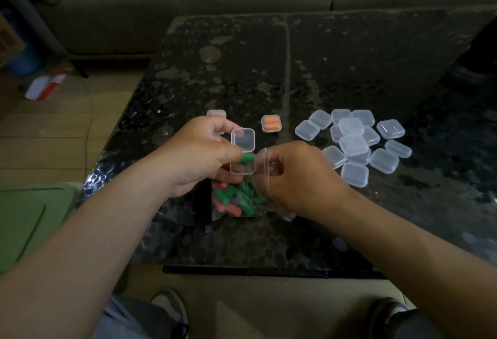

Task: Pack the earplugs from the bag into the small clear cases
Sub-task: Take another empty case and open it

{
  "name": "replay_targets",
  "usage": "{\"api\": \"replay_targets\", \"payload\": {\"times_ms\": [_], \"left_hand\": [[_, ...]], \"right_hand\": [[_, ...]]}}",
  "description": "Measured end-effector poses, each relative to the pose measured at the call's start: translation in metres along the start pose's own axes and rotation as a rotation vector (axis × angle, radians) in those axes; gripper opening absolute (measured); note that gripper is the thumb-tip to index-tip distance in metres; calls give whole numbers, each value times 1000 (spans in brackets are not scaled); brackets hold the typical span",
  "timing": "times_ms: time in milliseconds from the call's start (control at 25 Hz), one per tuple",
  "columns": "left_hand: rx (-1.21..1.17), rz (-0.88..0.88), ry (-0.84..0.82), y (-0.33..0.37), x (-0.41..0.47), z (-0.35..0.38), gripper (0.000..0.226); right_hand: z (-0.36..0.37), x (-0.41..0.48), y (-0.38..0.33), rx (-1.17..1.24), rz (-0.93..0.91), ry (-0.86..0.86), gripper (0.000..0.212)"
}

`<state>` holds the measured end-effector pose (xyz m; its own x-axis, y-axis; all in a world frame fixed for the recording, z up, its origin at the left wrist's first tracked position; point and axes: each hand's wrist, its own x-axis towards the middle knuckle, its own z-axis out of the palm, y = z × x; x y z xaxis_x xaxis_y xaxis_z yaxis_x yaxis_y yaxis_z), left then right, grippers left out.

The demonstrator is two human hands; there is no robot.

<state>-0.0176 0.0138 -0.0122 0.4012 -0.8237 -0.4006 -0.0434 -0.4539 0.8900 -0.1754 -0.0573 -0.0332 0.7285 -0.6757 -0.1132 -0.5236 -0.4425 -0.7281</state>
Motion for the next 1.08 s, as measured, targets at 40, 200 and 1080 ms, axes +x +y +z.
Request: {"api": "replay_targets", "payload": {"times_ms": [40, 200, 1080], "left_hand": [[1, 0, -1, 0, 0, 0, 30], [13, 3, -3, 1, 0, 1, 29], [7, 10, 2, 0, -1, -1, 28]], "right_hand": [[1, 0, 0, -46, -23, 13, 12], [4, 2, -1, -121, -35, -2, 17], [-16, -3, 3, -75, -106, 7, 2]]}}
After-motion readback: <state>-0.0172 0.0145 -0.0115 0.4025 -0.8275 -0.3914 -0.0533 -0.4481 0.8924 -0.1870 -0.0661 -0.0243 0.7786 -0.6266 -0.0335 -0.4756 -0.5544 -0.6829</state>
